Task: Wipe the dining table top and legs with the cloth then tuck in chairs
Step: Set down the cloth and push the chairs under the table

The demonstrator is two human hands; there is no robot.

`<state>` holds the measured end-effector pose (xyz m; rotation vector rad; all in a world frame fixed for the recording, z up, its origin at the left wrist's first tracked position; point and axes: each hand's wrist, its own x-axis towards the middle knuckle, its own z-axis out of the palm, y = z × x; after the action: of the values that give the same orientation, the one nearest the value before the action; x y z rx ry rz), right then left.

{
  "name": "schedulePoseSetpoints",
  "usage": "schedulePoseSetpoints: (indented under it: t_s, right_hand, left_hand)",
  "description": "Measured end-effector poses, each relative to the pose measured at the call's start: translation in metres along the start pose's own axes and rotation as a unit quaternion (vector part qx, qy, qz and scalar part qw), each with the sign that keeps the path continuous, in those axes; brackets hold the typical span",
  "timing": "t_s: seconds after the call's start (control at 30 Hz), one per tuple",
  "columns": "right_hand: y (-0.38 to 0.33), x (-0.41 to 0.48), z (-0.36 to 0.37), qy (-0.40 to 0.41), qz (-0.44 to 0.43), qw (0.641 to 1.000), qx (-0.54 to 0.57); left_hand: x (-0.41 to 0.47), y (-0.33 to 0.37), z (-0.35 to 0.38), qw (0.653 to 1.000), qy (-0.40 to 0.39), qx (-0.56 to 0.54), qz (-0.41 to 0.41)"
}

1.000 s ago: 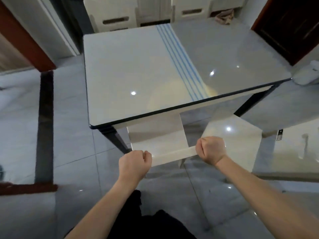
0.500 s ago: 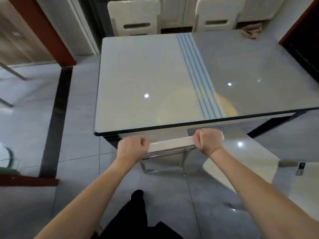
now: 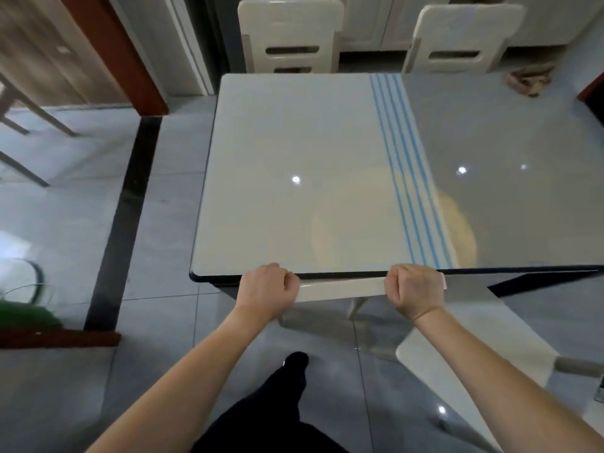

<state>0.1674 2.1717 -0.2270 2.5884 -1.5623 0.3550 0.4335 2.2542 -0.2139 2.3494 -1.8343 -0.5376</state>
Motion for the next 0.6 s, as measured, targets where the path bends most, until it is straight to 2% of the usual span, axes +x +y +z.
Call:
schedulePoseSetpoints:
  t_s: [0.6]
  right_hand:
    - [-0.001,-0.008,-0.001,0.015,0.027,0.999,0.016]
  left_hand:
    - [0.0,0.005,0.0,1.0,-0.007,-0.001,-0.009]
